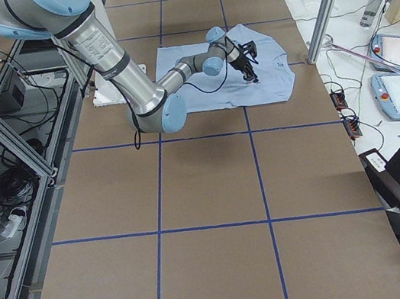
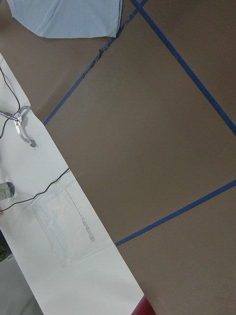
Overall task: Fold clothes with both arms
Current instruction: 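Lift the right gripper away while the left gripper moves in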
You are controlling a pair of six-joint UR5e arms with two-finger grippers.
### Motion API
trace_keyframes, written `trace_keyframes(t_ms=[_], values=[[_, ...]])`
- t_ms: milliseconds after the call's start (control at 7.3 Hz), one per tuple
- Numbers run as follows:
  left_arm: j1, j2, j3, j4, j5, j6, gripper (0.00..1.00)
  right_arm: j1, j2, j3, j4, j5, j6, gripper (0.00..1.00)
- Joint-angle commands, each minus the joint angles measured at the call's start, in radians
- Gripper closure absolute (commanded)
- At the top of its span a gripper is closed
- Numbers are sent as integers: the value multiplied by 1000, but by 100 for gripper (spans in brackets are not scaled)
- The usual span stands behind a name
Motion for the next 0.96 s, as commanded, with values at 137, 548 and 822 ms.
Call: trace_keyframes(t_ms=[137,548,822], values=[[11,-46,-5,-2,5,-123,0,126,69,26,-159,259,-91,0],[211,-162,16,-49,14,-331,0,345,-30,182,-273,570,-371,0],[396,-223,27,-51,279,-693,0,505,-160,253,-272,750,-560,0]])
